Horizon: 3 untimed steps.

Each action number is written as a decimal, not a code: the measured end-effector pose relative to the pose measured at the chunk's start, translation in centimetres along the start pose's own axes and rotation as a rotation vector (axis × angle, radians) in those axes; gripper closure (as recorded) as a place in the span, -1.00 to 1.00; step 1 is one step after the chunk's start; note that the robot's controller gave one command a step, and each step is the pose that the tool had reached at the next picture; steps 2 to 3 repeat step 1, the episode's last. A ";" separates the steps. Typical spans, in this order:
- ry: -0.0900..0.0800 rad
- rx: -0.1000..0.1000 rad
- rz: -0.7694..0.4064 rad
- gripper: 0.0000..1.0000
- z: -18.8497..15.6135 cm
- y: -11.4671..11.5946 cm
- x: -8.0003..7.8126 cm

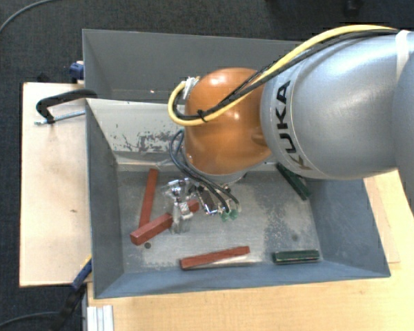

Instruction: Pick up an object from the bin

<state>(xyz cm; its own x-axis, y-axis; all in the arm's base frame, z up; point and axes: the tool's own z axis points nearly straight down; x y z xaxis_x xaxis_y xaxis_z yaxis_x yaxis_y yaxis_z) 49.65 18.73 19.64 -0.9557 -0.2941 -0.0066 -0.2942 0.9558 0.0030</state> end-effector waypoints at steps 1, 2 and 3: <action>-0.006 0.002 0.004 1.00 -5.5 -0.5 -0.3; -0.006 0.002 0.004 1.00 -5.5 -0.5 -0.3; -0.006 0.002 0.004 1.00 -5.5 -0.5 -0.3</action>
Offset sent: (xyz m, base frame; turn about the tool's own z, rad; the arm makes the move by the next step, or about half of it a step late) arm 0.0022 -0.0052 0.0504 0.0034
